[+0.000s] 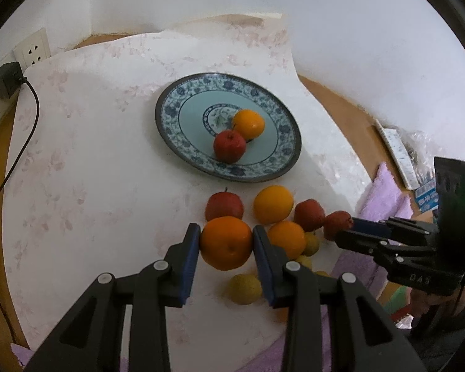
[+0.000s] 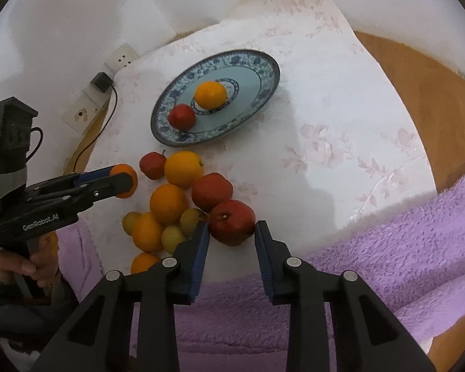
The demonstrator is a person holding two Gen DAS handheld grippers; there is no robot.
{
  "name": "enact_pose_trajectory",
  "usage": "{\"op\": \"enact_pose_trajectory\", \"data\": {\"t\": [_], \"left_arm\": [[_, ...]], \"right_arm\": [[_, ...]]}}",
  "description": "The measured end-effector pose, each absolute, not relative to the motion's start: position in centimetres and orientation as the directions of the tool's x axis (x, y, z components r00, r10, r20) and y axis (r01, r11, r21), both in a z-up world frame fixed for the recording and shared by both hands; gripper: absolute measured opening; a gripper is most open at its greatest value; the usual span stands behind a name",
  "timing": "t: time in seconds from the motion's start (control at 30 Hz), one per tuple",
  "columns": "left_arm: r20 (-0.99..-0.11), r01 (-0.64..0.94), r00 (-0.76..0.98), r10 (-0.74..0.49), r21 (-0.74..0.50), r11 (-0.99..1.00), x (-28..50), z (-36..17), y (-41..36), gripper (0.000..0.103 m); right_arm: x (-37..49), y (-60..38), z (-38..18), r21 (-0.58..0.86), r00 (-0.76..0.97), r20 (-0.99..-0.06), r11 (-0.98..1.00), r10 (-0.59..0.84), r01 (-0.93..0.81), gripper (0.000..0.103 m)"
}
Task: Organize fruits
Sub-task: 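Grasp a large orange with the left gripper while the right gripper grasps a red apple, then lift the orange with the left gripper while the right gripper lifts the red apple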
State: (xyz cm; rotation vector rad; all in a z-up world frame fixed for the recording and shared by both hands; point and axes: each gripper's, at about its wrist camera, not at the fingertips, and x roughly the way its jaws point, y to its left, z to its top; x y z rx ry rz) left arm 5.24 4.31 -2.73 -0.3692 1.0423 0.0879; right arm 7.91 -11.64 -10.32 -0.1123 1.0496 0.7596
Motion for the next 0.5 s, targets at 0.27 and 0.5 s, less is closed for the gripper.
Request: {"op": "enact_pose_trajectory", "data": {"t": [0.27, 0.5], "left_arm": [[-0.843, -0.203, 0.520, -0.138, -0.279, 0.939, 5.4, -1.9, 4.0, 0.036], [-0.836, -0.205, 0.532, -0.131, -0.278, 0.939, 5.4, -1.5, 4.2, 0.036]], "right_arm": [[7.8, -11.8, -9.5, 0.294, 0.258, -0.789, 0.712, 0.558, -0.638, 0.032], [8.2, -12.5, -8.8, 0.326, 0.285, -0.762, 0.725, 0.581, -0.606, 0.032]]}}
